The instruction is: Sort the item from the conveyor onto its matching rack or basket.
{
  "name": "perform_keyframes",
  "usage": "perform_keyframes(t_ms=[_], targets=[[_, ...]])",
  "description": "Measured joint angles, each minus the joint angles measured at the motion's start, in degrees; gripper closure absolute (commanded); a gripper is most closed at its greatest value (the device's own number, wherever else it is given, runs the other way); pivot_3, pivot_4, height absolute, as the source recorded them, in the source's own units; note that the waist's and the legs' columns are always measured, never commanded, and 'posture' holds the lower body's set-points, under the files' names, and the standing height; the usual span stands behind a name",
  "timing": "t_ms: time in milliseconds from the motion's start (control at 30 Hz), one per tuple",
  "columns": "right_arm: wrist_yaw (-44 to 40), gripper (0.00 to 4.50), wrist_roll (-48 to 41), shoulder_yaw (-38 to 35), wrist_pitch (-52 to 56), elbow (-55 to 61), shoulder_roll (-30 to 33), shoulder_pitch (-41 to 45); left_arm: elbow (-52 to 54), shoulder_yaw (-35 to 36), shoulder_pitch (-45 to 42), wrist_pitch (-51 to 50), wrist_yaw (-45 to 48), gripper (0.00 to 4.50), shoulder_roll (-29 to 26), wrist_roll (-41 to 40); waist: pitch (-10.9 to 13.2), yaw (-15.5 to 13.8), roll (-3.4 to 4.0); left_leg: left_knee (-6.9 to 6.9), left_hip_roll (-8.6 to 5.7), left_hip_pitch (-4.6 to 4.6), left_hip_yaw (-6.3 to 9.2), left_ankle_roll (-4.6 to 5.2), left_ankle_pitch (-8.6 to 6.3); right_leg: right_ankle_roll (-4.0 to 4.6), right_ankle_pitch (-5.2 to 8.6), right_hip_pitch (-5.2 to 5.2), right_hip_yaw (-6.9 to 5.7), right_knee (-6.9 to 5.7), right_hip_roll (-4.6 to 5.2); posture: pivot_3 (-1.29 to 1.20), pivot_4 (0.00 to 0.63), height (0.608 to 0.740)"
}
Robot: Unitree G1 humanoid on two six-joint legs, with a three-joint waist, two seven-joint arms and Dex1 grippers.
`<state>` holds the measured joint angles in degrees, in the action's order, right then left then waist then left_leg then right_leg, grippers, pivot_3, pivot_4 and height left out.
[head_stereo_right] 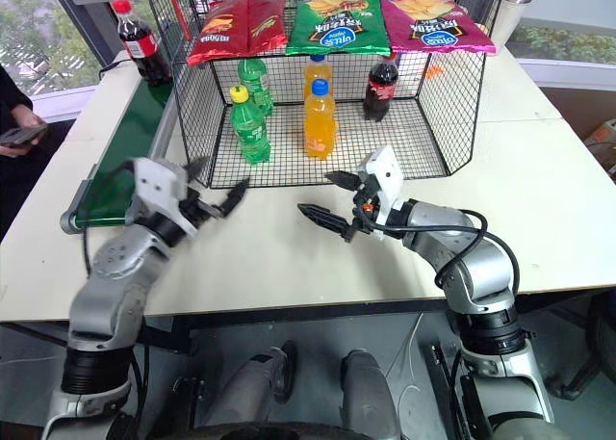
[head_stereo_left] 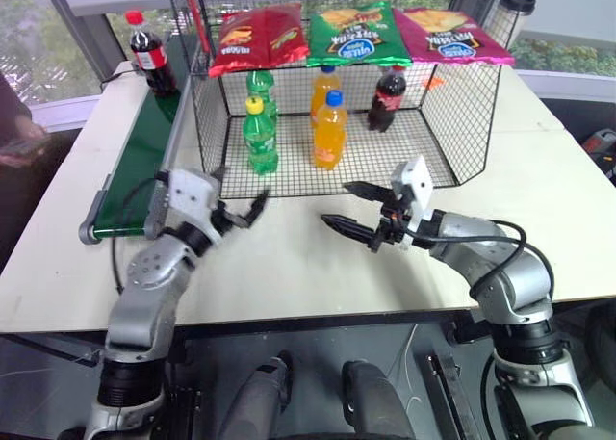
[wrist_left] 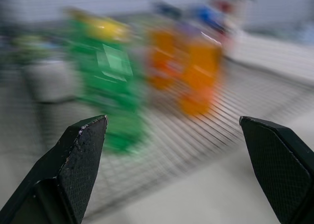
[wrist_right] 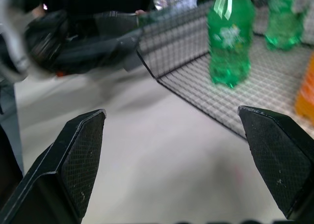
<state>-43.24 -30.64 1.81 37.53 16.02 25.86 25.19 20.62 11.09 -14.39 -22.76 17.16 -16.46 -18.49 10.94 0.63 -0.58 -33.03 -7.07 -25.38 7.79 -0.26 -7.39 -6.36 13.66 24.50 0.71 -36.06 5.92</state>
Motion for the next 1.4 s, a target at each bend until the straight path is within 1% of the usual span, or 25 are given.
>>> perform_keyframes(t_ms=[100,267,367,600,767,1033,1400], targets=[[0.0,0.04,-0.1,0.3,0.3,0.0,-0.1,0.3,-0.5,5.6,-0.6,-1.3,-5.5,0.00,1.0,-1.0,0.0,-0.1,-0.02,0.00,-0.02,-0.01,-0.02,0.00,0.00,0.10,-0.08,0.00,0.00,0.01,-0.01,0.00,0.150,0.738],[-0.1,0.04,-1.0,0.7,0.9,0.0,-1.1,2.5,-3.3,12.6,-1.1,-2.1,-13.2,0.00,1.0,-0.7,0.0,0.1,-0.03,0.00,-0.01,0.02,-0.02,0.00,0.00,0.18,-0.13,0.00,-0.01,0.00,-0.04,0.00,0.150,0.738],[-0.6,0.04,-1.7,1.2,1.1,0.0,-1.3,3.4,-5.3,14.8,-0.3,-1.9,-15.4,0.00,-0.2,0.5,0.0,-0.1,-0.04,-0.01,-0.02,0.01,-0.02,0.00,0.00,0.20,-0.15,-0.01,-0.02,0.01,-0.07,0.00,0.150,0.738],[-1.3,0.04,-2.3,1.9,1.3,0.0,-1.4,4.6,-9.0,15.4,2.0,-0.1,-14.4,0.00,-3.5,2.0,0.0,-0.1,-0.07,-0.01,-0.03,0.01,-0.02,0.00,0.00,0.21,-0.15,-0.01,-0.02,0.01,-0.04,0.00,0.150,0.738],[-1.5,0.04,-2.2,2.4,1.3,0.0,-1.4,4.6,-11.3,14.8,2.2,1.4,-12.9,0.00,-4.4,2.6,0.0,-0.1,-0.07,0.00,-0.02,0.01,-0.02,0.00,0.00,0.22,-0.15,0.00,-0.01,0.01,-0.03,0.00,0.150,0.738],[-1.0,0.04,-1.6,2.5,0.9,0.0,-1.6,4.6,-13.1,13.8,0.2,2.1,-11.7,0.00,-4.4,2.7,0.0,0.0,-0.07,0.00,-0.02,0.00,-0.02,0.00,0.00,0.21,-0.15,0.01,-0.01,0.01,-0.03,0.00,0.150,0.738],[-0.9,0.04,-0.4,2.8,0.8,0.0,-1.4,4.2,-14.0,12.5,0.0,2.2,-12.0,0.00,-3.6,2.8,0.0,0.0,-0.07,0.01,-0.02,0.00,-0.02,-0.01,0.00,0.21,-0.15,0.02,-0.01,0.01,-0.03,0.00,0.150,0.738]])
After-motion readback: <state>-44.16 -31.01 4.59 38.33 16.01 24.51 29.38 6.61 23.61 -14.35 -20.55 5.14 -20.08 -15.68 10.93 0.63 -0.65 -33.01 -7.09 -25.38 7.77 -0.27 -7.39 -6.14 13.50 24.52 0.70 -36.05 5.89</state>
